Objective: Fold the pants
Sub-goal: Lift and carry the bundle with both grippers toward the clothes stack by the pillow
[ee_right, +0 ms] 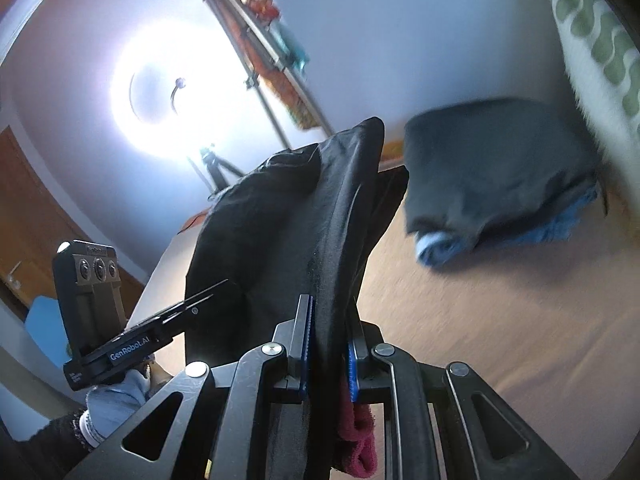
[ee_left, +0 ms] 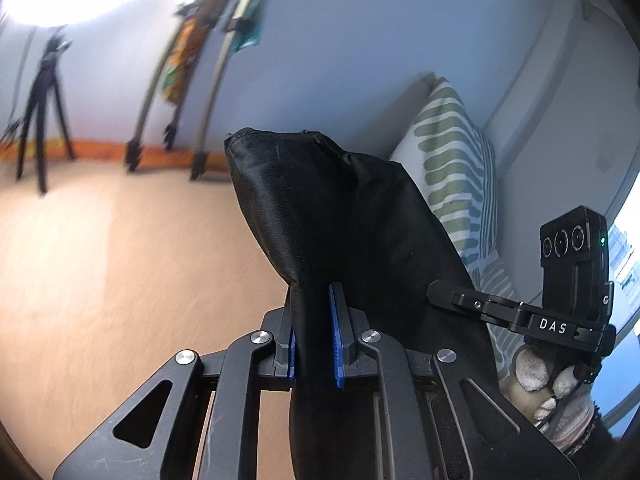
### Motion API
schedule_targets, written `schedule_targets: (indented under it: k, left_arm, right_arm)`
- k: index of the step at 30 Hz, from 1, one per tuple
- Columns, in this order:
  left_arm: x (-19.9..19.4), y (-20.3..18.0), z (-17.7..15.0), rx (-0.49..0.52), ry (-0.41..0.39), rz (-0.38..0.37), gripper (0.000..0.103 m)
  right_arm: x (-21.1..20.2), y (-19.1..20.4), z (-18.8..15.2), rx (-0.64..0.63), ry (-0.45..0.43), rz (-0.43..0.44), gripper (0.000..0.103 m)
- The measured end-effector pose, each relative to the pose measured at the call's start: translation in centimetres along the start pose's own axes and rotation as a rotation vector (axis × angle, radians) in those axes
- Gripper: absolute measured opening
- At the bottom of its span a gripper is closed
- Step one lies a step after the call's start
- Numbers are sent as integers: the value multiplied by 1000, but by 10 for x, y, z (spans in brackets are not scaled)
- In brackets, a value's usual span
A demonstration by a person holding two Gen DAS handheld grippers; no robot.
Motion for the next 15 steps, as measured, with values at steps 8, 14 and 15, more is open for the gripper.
schedule_targets:
  k: [8, 14, 15]
  left_arm:
    - [50, -49, 66, 66, -59, -33, 11]
    - [97, -70, 101, 86, -77, -40, 11]
    - [105, -74, 107, 91, -80, -39, 11]
  right_arm:
    - [-29, -40, 77, -46, -53, -78, 12]
    - [-29, -84, 131, -51, -73, -135, 12]
    - [-29, -89, 137, -57, -74, -145, 12]
Point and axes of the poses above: each gripper's, at about its wrist camera, not at the fingertips, and x roughly the way its jaws point, y to its left, z to its top, the point moved 9 cm from there along x, roughly the way its jaws point, and after that the axes turned 13 degrees about z, right-handed, at the moved point
